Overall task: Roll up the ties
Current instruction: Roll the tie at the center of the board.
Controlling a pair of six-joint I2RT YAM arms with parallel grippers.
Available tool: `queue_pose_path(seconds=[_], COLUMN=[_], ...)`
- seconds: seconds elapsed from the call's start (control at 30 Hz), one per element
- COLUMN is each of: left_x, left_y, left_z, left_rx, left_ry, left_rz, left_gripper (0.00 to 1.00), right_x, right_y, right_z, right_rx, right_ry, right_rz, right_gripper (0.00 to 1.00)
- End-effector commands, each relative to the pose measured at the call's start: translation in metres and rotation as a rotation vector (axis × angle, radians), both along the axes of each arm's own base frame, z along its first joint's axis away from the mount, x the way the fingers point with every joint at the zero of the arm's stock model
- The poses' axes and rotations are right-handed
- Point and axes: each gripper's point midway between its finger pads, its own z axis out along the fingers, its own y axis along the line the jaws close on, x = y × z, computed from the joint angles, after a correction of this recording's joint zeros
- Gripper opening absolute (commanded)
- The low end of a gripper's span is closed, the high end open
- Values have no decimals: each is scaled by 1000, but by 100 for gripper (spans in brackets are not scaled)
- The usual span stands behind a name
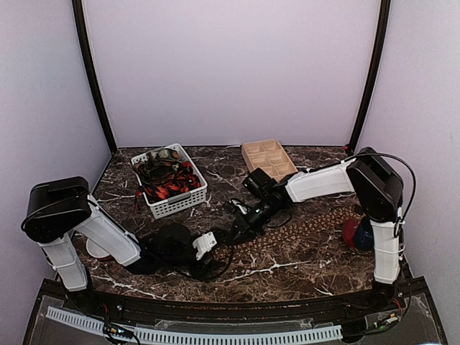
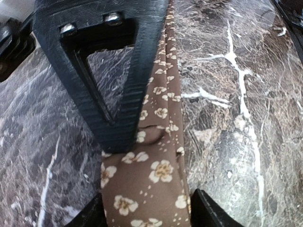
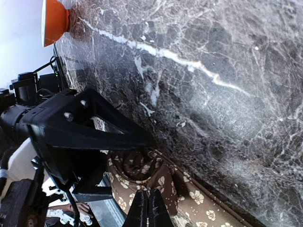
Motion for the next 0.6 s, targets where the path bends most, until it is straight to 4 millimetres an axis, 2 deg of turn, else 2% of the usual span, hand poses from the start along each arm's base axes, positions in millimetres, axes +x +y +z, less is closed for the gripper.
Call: queue_pose_path(seconds=[0.0, 0.1, 0.27, 0.43, 0.57], left_x=[-13, -13, -2, 12, 8], left_y=[10, 1, -17, -21, -13], left_z=[-10, -4, -3, -6, -14], left_rx=[27, -8, -24, -23, 1], left_ry=[77, 106, 107, 89, 102], left_rz=[-18, -13, 25, 87, 91], left_gripper=[72, 76, 74, 61, 43], right_x=[-7, -6, -4, -2, -2], right_y=[-5, -8, -9, -6, -7], right_z=[-24, -28, -29, -20, -15], right_rx=[-44, -57, -65, -40, -27], right_ry=[6, 2, -4, -16, -11], right_rz=[18, 11, -1, -11, -10], right_gripper=[0, 0, 0, 0, 0])
